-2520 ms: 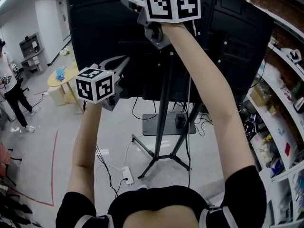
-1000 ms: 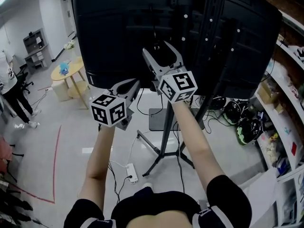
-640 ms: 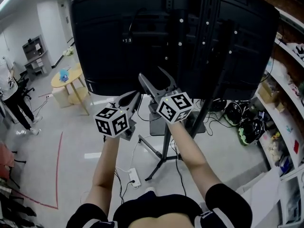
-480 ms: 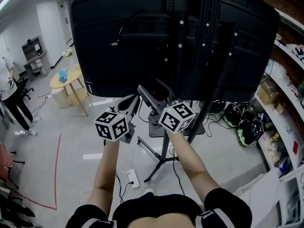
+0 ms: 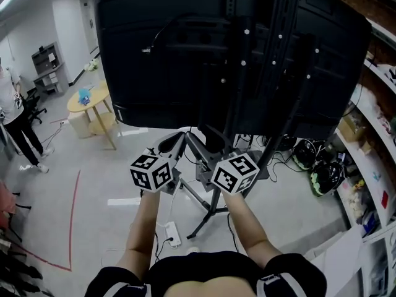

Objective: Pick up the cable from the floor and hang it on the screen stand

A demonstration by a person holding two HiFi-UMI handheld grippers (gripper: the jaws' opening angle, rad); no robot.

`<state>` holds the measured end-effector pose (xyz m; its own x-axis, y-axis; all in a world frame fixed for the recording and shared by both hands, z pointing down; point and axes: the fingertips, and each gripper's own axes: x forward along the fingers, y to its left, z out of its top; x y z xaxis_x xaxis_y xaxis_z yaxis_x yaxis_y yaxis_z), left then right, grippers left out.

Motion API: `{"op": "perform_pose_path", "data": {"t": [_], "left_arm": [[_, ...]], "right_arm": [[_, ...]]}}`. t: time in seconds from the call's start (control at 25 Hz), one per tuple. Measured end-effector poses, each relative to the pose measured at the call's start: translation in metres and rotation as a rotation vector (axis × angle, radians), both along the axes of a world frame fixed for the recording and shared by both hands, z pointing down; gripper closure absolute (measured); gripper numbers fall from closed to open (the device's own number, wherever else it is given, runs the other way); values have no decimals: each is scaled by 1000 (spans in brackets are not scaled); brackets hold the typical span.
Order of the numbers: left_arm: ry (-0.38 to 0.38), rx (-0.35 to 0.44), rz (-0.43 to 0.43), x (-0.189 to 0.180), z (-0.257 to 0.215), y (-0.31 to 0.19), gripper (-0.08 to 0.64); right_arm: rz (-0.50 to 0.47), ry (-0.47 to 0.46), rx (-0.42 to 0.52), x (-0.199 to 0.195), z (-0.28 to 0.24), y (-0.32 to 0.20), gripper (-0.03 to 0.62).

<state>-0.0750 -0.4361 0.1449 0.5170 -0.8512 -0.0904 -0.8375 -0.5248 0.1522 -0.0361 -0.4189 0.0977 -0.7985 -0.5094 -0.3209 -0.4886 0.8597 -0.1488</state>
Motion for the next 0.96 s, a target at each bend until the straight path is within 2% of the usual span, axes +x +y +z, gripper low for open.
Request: {"op": "perform_pose_path", "data": {"t": [0.44, 0.68, 0.96], "left_arm": [[-13, 15, -22, 0, 4, 7, 552], [-12, 6, -26, 6, 6, 18, 552], [-17, 6, -33, 13, 6, 38, 552]], "right_arm": [[39, 12, 11, 10, 2, 4, 409], [79, 1, 22, 24, -4, 10, 502], [93, 1, 18, 32, -3, 28, 548]]}}
